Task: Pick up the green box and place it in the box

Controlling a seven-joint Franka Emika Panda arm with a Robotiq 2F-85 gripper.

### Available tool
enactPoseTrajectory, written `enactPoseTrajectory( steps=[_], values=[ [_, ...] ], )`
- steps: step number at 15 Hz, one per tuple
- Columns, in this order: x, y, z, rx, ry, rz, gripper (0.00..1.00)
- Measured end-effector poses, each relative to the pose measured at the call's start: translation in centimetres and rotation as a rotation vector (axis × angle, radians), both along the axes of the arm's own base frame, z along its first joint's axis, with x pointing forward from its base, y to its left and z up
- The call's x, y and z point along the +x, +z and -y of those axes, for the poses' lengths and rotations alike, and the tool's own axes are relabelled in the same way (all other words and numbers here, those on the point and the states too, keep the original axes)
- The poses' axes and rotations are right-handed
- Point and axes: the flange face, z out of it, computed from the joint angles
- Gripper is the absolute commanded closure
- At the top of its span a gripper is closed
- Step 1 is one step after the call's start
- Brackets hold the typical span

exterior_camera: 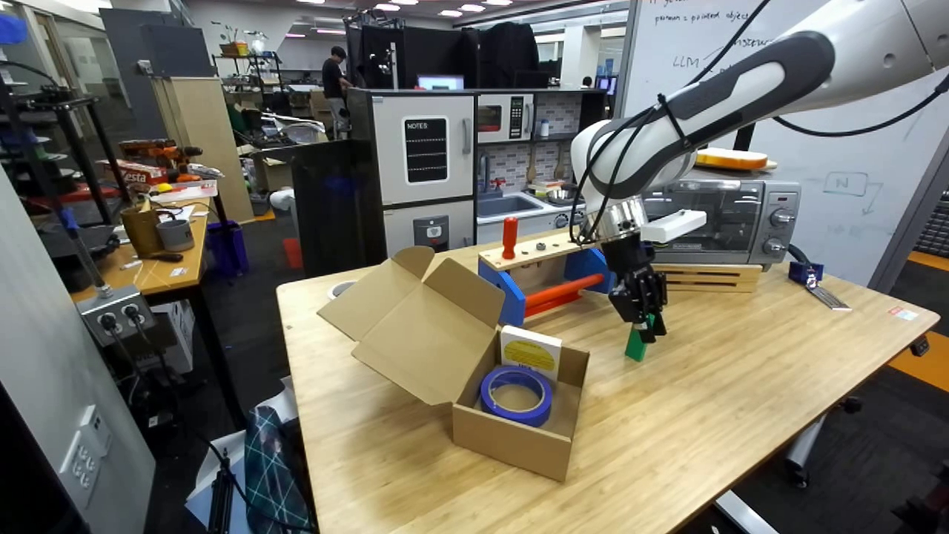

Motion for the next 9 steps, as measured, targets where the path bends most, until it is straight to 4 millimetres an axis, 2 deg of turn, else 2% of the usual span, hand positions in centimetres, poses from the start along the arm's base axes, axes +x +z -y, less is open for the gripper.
enactPoseTrajectory(
  steps=[2,3,9],
  values=[
    [0.0,0.02,0.0,0.001,0.002,-0.001,0.99],
    [0.02,0.04,0.0,0.001,0.002,0.0,0.95],
    [0.15,0.26,-0.02,0.003,0.005,0.0,0.95]
  ],
)
